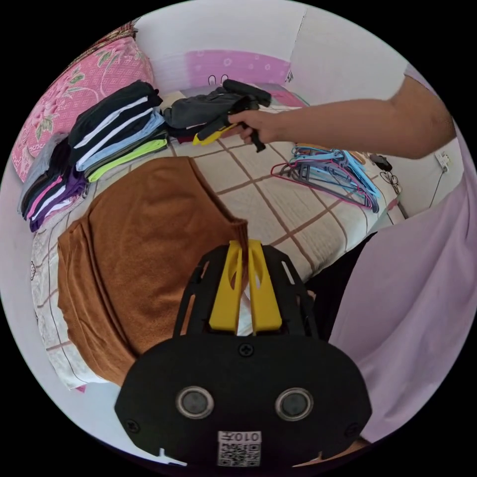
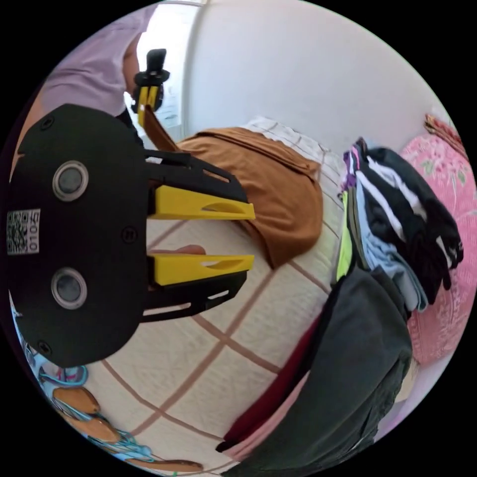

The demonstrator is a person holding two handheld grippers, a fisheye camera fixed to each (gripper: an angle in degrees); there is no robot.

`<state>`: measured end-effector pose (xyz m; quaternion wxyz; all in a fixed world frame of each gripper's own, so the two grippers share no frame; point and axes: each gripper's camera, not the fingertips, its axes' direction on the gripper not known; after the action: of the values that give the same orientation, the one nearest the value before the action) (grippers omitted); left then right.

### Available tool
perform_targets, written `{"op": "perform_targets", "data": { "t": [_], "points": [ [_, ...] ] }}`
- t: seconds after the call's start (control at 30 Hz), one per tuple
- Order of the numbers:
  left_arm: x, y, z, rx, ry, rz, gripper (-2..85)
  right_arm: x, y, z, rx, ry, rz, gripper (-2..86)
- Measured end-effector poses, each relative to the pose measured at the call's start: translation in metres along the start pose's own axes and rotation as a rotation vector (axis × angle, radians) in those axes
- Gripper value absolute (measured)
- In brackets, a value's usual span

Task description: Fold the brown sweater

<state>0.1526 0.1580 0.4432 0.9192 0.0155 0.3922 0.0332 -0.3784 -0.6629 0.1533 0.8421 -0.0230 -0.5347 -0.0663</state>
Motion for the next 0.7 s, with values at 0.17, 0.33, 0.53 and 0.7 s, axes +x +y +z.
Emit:
{"op": "perform_targets", "data": {
  "t": [0.17, 0.33, 0.53, 0.7],
  "points": [
    [-0.005, 0.011, -0.009, 0.007, -0.006, -0.023, 0.5, 0.007, -0.055, 0.034, -0.043, 0.039, 0.108, 12.1],
    [-0.020, 0.032, -0.025, 0.016, 0.007, -0.090, 0.5, -0.020, -0.084, 0.063, -0.104, 0.088, 0.065, 12.1],
    [-0.040, 0.048, -0.047, 0.018, 0.042, -0.129, 0.4, -0.078, -0.100, 0.093, -0.151, 0.336, -0.048, 11.5],
    [-0.053, 0.060, -0.072, 0.013, 0.054, -0.123, 0.4, -0.118, -0.110, 0.115, -0.180, 0.433, -0.159, 8.4]
  ]
}}
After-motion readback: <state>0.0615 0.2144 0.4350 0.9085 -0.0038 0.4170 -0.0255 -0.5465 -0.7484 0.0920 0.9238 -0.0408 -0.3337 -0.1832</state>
